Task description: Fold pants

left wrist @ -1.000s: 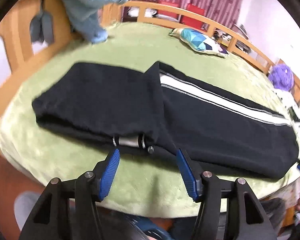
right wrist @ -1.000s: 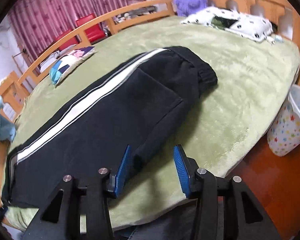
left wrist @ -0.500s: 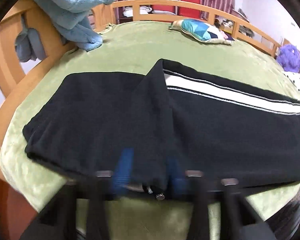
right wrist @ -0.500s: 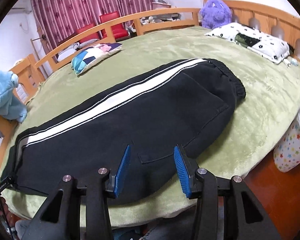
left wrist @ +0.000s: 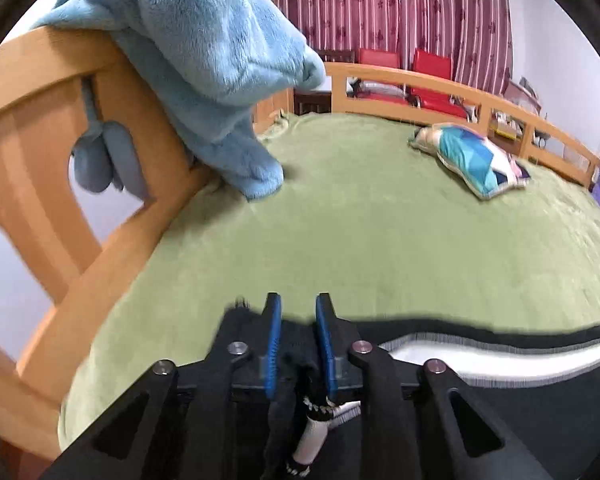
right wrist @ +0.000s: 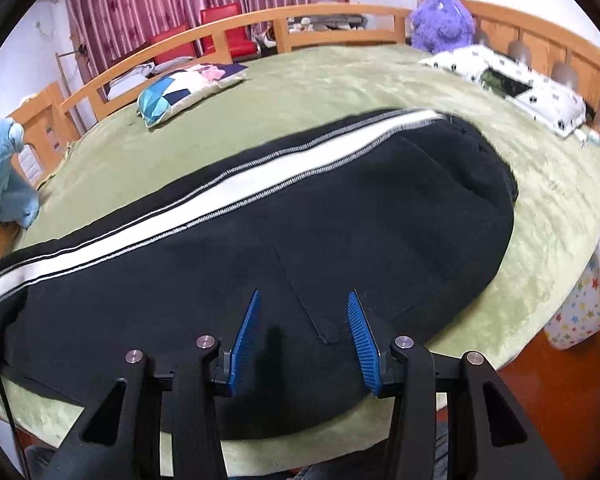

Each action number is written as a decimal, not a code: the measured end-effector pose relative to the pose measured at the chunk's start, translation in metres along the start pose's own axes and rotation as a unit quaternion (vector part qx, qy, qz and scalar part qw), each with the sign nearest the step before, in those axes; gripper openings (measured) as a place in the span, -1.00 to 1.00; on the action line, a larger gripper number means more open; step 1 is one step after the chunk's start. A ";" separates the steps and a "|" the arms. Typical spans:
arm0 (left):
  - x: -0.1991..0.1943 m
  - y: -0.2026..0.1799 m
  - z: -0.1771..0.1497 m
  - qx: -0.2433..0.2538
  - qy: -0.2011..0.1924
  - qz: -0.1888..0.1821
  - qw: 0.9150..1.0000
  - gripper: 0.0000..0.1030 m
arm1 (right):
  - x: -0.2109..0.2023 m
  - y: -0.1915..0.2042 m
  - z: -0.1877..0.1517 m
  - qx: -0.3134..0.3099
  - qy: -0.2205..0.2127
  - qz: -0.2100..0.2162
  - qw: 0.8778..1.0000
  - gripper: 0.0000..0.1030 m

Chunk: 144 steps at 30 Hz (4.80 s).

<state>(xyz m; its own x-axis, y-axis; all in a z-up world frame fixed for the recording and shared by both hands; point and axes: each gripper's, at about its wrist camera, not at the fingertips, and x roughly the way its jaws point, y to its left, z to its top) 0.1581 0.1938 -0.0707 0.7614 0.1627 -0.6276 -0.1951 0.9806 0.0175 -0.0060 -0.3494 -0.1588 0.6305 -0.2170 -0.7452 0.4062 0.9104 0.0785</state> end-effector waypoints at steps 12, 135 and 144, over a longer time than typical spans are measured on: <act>-0.026 0.002 -0.015 0.050 -0.008 -0.052 0.997 0.12 | -0.010 0.029 -0.017 -0.012 0.004 -0.010 1.000 -0.13; -0.039 0.014 -0.144 -0.086 0.120 -0.047 0.988 0.18 | 0.055 -0.185 0.087 0.112 -0.013 -0.006 0.994 0.14; -0.028 0.105 -0.147 -0.169 0.082 -0.059 0.980 0.18 | 0.007 -0.072 0.074 0.021 -0.028 -0.014 0.999 0.13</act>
<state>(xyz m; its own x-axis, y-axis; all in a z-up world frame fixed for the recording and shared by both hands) 0.0256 0.2760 -0.1662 0.6868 0.0023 -0.7269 -0.3264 0.8945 -0.3055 0.0178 -0.4430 -0.1203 0.6549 -0.2622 -0.7088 0.4497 0.8890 0.0867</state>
